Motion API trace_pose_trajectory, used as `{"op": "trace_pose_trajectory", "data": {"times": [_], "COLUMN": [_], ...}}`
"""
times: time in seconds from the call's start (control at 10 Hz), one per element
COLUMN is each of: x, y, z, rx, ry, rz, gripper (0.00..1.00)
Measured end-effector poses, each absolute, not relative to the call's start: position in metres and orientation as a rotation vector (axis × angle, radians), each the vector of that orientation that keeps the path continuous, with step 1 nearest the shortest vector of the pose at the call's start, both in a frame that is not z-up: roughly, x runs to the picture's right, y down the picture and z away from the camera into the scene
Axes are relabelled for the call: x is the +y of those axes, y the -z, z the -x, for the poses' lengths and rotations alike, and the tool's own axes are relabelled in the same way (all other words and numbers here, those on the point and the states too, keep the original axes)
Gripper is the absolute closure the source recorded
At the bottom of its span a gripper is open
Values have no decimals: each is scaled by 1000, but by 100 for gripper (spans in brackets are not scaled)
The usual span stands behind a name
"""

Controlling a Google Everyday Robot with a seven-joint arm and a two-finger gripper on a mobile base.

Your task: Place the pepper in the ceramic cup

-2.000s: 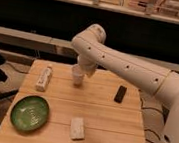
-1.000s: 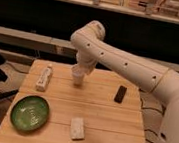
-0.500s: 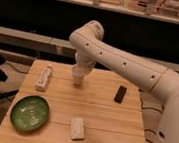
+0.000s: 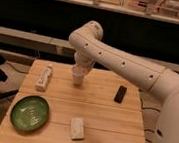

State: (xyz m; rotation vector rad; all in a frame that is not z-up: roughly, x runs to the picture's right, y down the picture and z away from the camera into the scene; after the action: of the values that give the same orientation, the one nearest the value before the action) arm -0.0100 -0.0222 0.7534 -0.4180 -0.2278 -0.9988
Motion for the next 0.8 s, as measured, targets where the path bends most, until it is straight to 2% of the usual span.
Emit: {"op": "trace_pose_trajectory", "data": {"times": [0.8], "x": [-28], "y": [-773], "z": [19], "rx": [-244], "ry": [1030], "rz": [407], "gripper": [99]}}
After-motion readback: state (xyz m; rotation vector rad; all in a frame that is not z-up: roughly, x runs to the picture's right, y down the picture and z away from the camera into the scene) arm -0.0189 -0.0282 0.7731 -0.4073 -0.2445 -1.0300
